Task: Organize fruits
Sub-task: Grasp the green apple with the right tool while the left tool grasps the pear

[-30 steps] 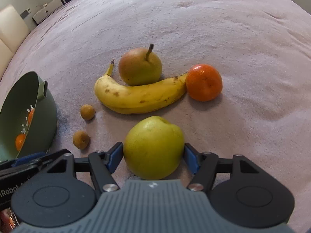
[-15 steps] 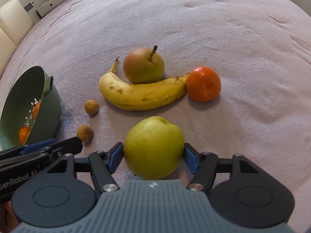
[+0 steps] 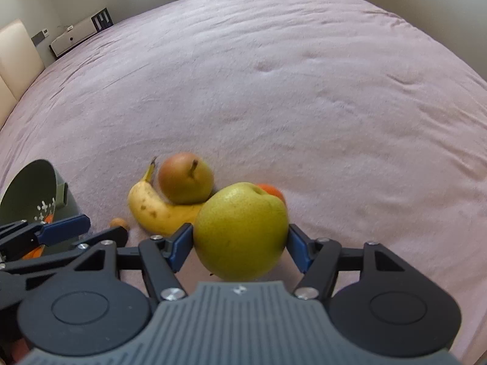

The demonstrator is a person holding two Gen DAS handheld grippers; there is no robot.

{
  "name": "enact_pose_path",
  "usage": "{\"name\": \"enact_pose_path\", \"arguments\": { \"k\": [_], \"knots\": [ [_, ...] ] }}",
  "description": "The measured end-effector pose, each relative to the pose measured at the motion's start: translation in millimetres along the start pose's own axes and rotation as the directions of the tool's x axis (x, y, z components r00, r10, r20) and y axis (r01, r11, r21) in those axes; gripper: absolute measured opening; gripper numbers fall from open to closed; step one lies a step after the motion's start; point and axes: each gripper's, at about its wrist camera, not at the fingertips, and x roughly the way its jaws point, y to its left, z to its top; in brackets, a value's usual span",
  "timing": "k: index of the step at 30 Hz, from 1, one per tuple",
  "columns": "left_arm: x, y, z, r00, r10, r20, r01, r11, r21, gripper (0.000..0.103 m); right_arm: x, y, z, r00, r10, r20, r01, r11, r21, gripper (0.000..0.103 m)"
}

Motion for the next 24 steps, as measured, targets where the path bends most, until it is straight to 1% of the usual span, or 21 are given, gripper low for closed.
{"name": "enact_pose_path", "arguments": {
  "k": [3,5,8,11,17,20,22,24],
  "knots": [
    [8.1,-7.6,5.6,1.000,-0.013,0.004,0.013,0.999,0.049,0.068,-0.2,-5.3,6.3,1.000,-0.002,0.016,0.002,1.000,-0.005,0.064],
    [15.7,-13.7,11.5,1.000,-0.006,0.000,0.006,0.995,0.102,0.069,0.1,-11.7,10.9,1.000,-0.001,0.021,0.001,1.000,0.009,0.064],
    [29.9,-23.7,17.9,1.000,0.017,-0.005,-0.016,0.981,0.195,0.071,2.8,-22.0,17.9,1.000,0.000,0.021,0.000,0.999,0.043,0.064],
    [42.7,-32.5,19.1,0.999,0.035,-0.007,-0.032,0.964,0.262,0.073,4.7,-25.8,22.1,1.000,0.000,0.022,-0.001,0.999,0.051,0.064],
    [63.8,-34.5,23.1,0.999,0.041,-0.019,-0.034,0.966,0.258,0.075,13.6,-32.2,28.6,1.000,0.007,0.018,-0.008,0.998,0.058,0.064],
    [74.4,-37.0,27.6,0.998,0.053,-0.027,-0.043,0.959,0.279,0.076,18.5,-35.7,30.5,1.000,-0.001,0.012,0.000,0.998,0.067,0.064],
    [78.4,-38.9,28.7,0.998,0.047,-0.033,-0.036,0.957,0.289,0.076,20.8,-37.0,31.1,1.000,-0.006,0.007,0.005,0.997,0.073,0.064],
    [80.8,-38.5,30.4,0.998,0.043,-0.042,-0.029,0.960,0.278,0.078,23.6,-38.4,31.6,1.000,-0.009,0.002,0.009,0.997,0.076,0.064]
  ]
}}
